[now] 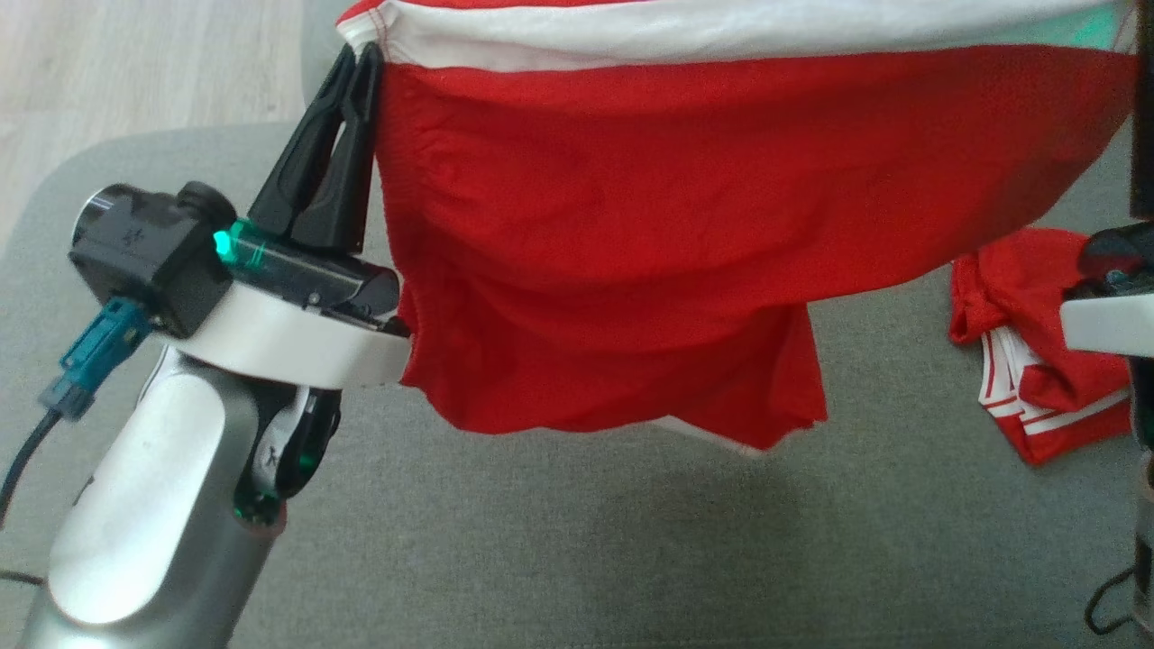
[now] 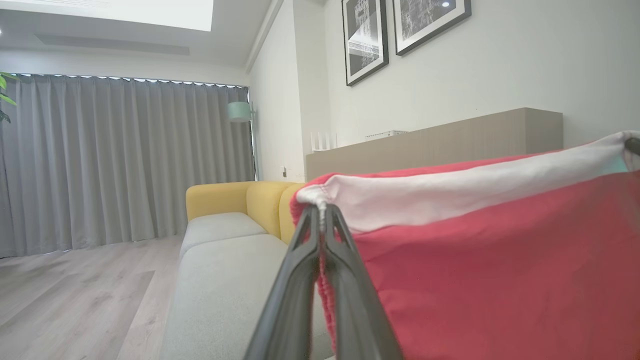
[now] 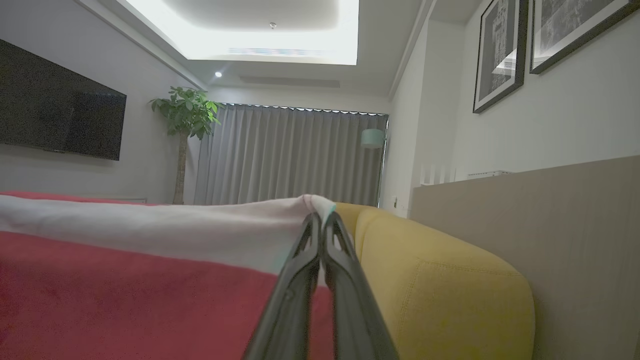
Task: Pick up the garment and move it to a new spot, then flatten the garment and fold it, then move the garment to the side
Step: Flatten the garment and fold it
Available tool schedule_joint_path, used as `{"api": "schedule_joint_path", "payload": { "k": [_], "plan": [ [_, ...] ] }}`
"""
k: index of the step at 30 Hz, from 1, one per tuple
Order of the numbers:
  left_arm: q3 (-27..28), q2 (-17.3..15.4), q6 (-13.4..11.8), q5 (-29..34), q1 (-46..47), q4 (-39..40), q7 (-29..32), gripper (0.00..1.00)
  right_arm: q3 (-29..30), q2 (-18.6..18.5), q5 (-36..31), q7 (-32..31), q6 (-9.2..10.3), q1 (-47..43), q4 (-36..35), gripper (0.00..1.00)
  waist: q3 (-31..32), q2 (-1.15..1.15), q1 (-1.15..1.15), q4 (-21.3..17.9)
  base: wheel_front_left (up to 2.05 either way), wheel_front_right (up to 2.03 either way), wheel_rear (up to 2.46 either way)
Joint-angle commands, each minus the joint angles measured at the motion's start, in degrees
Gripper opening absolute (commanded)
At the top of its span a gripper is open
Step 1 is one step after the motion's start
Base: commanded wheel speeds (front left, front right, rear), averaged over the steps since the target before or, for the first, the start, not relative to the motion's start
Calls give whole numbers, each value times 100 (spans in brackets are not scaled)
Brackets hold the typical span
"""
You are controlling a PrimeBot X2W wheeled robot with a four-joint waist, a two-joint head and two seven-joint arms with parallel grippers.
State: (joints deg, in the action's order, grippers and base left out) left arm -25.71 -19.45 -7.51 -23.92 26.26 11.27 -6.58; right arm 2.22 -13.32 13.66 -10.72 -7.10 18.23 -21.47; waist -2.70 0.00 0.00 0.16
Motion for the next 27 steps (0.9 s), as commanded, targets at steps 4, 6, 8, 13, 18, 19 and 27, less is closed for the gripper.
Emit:
{"api": "schedule_joint_path", "payload": {
  "k": [4, 6, 8, 13, 18, 19, 27],
  "plan": [
    [199, -41, 54, 6, 597, -151, -25, 0, -208, -26, 250, -53, -39, 525, 299, 0, -271, 0, 0, -9, 0, 0, 0],
    [194, 63, 114, 17, 959, -434, -84, 0, -263, -48, 379, 12, -39, 945, 690, 0, -432, 0, 0, -1, 0, 0, 0],
    [204, 182, 196, 34, 1433, -854, -174, 0, -386, -67, 505, 119, -39, 1519, 1174, 0, -613, 0, 0, -9, 0, 0, 0],
    [250, 508, 413, -2, 2499, -2077, -460, 0, -652, 20, 635, 472, -39, 2871, 2405, 0, -920, 0, 0, -34, 0, 0, 0],
    [324, 925, 616, 47, 3679, -3661, -761, 0, -1109, 348, 671, 1163, -39, 4371, 4086, 0, -1091, 0, 0, -91, 0, 0, 0],
    [304, 1002, 647, 104, 3868, -3947, -791, 0, -1216, 398, 664, 1271, -39, 4582, 4412, 0, -1125, 0, 0, -85, 0, 0, 0],
    [389, 1455, 979, -34, 4135, -6112, -839, 0, -2247, 776, 927, 1714, -39, 4962, 6588, 0, -1347, 0, 0, -171, 0, 0, 0]
  ]
}}
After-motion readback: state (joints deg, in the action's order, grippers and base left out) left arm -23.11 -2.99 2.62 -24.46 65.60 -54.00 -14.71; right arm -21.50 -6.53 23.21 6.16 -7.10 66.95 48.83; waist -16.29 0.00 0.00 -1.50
